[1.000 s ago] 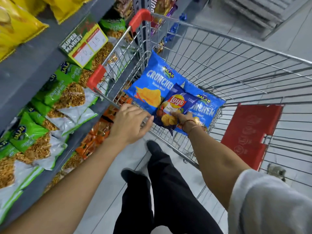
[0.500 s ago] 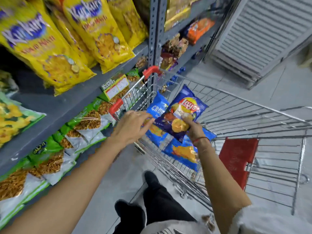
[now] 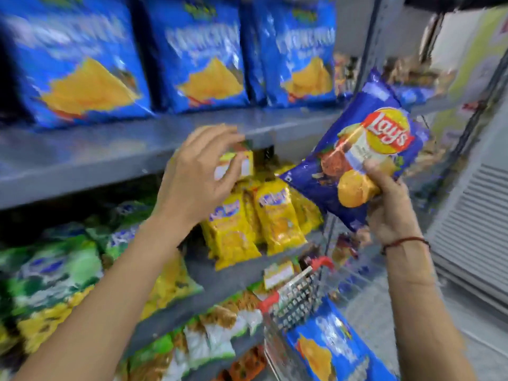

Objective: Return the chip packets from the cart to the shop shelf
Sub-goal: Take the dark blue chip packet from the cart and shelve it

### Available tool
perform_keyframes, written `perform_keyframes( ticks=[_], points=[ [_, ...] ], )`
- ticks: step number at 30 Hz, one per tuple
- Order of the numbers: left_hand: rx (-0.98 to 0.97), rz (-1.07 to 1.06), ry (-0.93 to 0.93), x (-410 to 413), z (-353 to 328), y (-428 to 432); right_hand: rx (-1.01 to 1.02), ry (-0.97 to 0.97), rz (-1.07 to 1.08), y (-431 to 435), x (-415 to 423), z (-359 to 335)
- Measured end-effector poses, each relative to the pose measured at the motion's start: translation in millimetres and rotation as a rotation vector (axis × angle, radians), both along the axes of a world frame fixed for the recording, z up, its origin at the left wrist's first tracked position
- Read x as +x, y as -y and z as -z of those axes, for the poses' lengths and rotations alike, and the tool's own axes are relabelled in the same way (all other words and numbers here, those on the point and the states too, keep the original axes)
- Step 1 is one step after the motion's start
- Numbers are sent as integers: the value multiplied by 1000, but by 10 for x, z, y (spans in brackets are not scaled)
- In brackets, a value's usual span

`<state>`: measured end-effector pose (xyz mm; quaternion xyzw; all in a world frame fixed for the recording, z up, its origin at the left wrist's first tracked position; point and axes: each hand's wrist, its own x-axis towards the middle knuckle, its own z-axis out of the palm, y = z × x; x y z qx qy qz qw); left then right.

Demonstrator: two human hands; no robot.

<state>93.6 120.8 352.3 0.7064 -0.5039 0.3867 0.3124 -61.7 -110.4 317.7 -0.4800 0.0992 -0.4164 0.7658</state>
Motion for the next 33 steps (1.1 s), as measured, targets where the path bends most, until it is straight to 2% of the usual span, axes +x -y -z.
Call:
perform_keyframes(
  ticks=[6,15,20,28,33],
  points=[
    [-58,-362,28,249,-463,-1064,-131,129,-254,-757,764,-873],
    [-28,-726,-94,265,-481,-2399,-181,139,-571,-2038,1960,-1372],
    [-19,-839,-181,204,-414,-2803,-329,-7,-685,-2734,2332,-1486],
    [67,-974,-280,188,-290,-3025,-523,-70,-826,-3551,2744,-1627],
    [57,-974,-303,203,-220,-3061,-596,-142,-840,-3870,2992,-1531]
  ],
)
